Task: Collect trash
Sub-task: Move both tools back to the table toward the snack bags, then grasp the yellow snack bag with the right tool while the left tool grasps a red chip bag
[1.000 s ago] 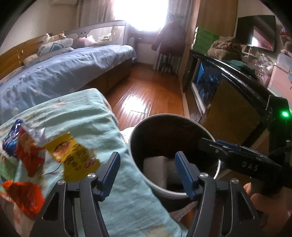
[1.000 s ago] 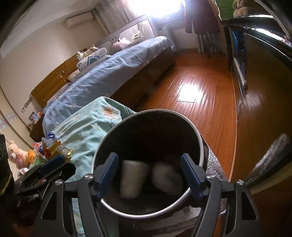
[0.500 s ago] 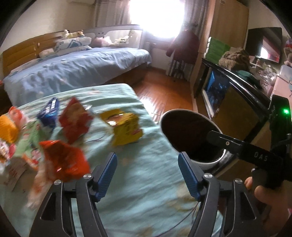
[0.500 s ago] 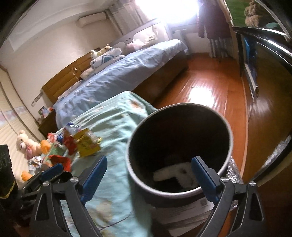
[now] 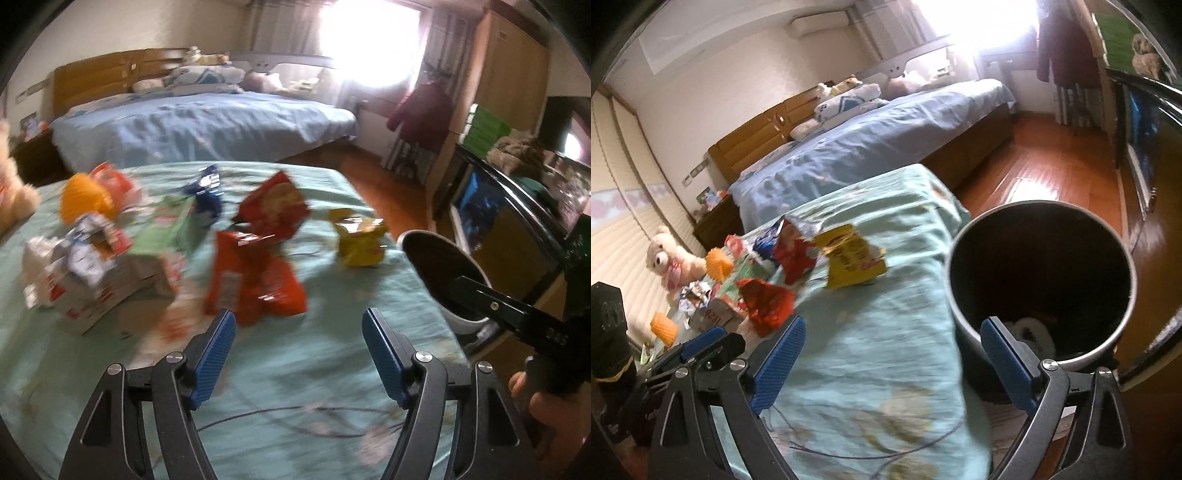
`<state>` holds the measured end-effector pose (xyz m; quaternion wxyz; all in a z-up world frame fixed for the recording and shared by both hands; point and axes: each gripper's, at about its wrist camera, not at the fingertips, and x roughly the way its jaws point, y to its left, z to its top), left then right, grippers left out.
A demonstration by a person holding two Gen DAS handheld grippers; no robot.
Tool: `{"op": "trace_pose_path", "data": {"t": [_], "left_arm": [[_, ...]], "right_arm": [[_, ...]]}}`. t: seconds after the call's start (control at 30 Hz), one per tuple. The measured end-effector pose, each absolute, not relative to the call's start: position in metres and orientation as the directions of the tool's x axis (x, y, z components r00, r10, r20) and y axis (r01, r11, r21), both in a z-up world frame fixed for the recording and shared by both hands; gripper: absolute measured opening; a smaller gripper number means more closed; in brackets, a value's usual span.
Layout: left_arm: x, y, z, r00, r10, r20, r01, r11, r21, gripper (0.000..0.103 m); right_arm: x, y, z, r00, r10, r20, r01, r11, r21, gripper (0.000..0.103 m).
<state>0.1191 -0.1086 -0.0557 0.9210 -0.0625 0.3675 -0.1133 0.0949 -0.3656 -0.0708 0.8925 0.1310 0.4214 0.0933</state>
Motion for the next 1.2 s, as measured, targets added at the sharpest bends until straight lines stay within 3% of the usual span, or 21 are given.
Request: {"op": "trace_pose_path", "data": {"t": [0.23, 0.8, 0.9, 1.03, 1.1, 1.13, 1.2], "left_arm": [[0.112, -0.089, -0.050, 0.707, -0.210, -0.675, 0.085, 0.973, -0.214, 0.070], [0.144, -0.099, -0.048, 0.684, -0.184, -0.706, 0.075, 0.980, -0.184, 0.070], [0.153, -0.098, -0.050, 0.676, -0.191, -0.712, 0.068, 0.978, -0.197, 0.069], [0.166, -0.098, -0.050, 0.674, -0.201, -0.711, 0.071, 0.975, -0.209, 0.069], [0.171, -0.099, -0.052, 0.674, -0.206, -0.709, 0.076, 0.974, -0.211, 0.064], [0.173, -0.099, -0.053, 0.672, -0.211, -0.710, 0.079, 0.973, -0.215, 0.060], [0.177, -0.102, -0.056, 0.657, -0.235, -0.716, 0.097, 0.969, -0.229, 0.032]], "right_arm": [[0.103, -0.342, -0.076, 0.610, 0.308, -0.730, -0.105, 0.945, 0.310, 0.097], [0.150, -0.328, -0.088, 0.597, 0.318, -0.736, -0.137, 0.945, 0.298, 0.096], [0.160, -0.325, -0.094, 0.586, 0.318, -0.745, -0.135, 0.945, 0.297, 0.092], [0.174, -0.321, -0.102, 0.565, 0.330, -0.756, -0.137, 0.941, 0.308, 0.080], [0.179, -0.320, -0.105, 0.554, 0.335, -0.762, -0.136, 0.940, 0.314, 0.068], [0.180, -0.320, -0.106, 0.549, 0.335, -0.766, -0.135, 0.939, 0.315, 0.057], [0.181, -0.320, -0.107, 0.546, 0.342, -0.765, -0.136, 0.937, 0.321, 0.056]]}}
